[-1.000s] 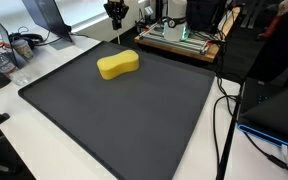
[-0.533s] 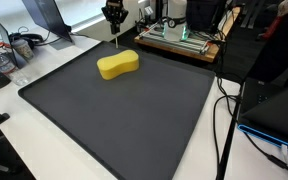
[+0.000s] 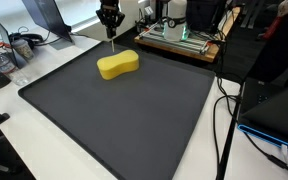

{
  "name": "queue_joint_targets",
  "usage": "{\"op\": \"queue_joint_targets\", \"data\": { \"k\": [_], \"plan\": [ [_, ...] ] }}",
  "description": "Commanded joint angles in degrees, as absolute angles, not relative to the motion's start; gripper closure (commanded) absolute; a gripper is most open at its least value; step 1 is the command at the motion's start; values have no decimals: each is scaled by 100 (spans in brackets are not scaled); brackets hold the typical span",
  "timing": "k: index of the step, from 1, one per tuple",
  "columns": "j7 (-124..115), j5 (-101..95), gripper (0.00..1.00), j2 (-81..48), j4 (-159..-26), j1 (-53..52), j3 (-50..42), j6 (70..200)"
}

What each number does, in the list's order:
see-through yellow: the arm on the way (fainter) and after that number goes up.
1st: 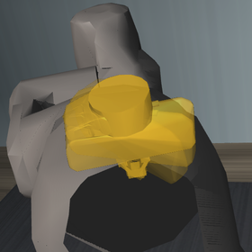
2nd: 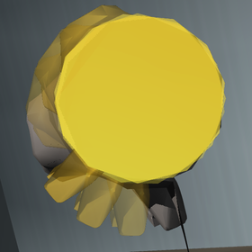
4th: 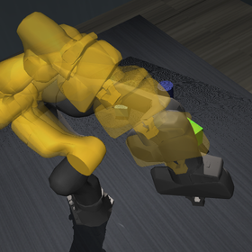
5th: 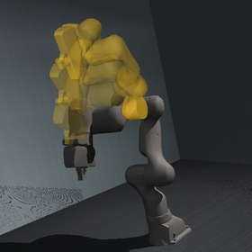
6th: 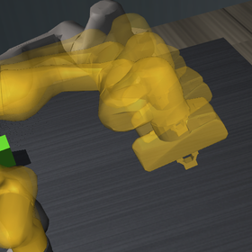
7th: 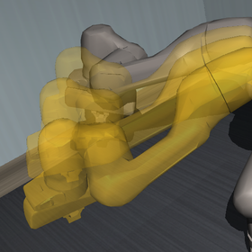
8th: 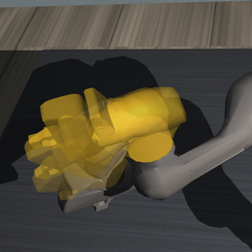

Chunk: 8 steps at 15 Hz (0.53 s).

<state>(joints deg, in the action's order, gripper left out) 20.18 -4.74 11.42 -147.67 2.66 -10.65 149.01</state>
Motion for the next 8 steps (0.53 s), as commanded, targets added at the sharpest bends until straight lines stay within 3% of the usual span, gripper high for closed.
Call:
{"op": "queue_joint_targets", "data": {
  "k": [1,8],
  "plan": [
    [1950,-512,97,837,-14500,342,-940,14713],
    [1362,-745,97,131,-14463,488,-821,15074]
  ]
}}
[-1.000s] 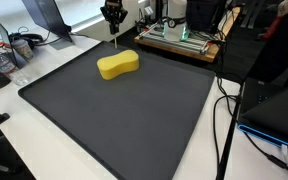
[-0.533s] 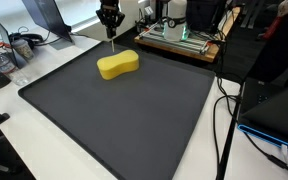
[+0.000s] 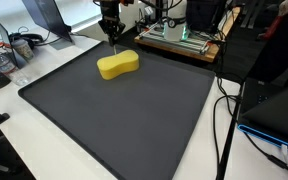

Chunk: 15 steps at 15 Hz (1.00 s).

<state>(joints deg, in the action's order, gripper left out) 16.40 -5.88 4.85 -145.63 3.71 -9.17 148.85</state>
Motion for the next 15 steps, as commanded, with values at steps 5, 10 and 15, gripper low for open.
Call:
{"op": "queue_joint_targets", "data": {
  "k": [5,10,15],
  "plan": [
    [542,-1286,97,-477,-14513,515,-807,15812],
    [810,-807,97,-1147,-14627,508,-671,16402],
    [1072,-255,97,-1437,-15035,742,-594,17078]
  ]
}}
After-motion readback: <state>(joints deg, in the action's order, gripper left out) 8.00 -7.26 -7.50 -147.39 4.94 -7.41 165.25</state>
